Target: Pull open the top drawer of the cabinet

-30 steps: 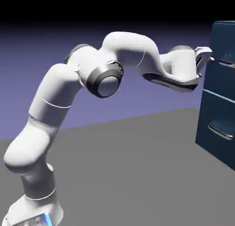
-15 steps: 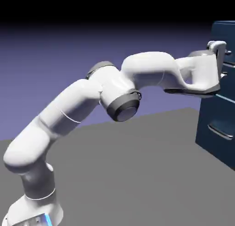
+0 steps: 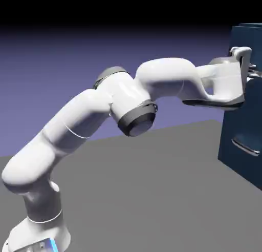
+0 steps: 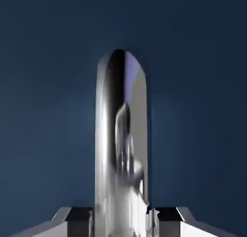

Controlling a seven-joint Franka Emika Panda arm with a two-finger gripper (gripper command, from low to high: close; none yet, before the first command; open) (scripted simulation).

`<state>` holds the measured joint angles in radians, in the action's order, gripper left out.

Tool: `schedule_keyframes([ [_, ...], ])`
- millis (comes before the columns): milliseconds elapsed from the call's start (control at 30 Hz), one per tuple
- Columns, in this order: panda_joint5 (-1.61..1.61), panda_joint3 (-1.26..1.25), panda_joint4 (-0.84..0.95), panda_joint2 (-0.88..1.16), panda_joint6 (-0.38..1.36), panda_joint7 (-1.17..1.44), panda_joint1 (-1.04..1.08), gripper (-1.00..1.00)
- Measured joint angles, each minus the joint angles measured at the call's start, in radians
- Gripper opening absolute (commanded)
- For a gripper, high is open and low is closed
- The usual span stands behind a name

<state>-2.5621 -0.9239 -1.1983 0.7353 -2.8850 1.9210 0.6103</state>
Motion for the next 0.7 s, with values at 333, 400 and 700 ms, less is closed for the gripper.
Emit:
schedule_keyframes([
  [333, -0.138, -0.159, -0.362, -0.238, 0.08, -0.276, 0.26, -1.0],
  [400, -0.163, -0.205, -0.435, -0.297, 0.089, -0.344, 0.33, -1.0],
  [700, -0.277, -0.448, -0.641, -0.54, 0.085, -0.657, 0.656, -1.0],
])
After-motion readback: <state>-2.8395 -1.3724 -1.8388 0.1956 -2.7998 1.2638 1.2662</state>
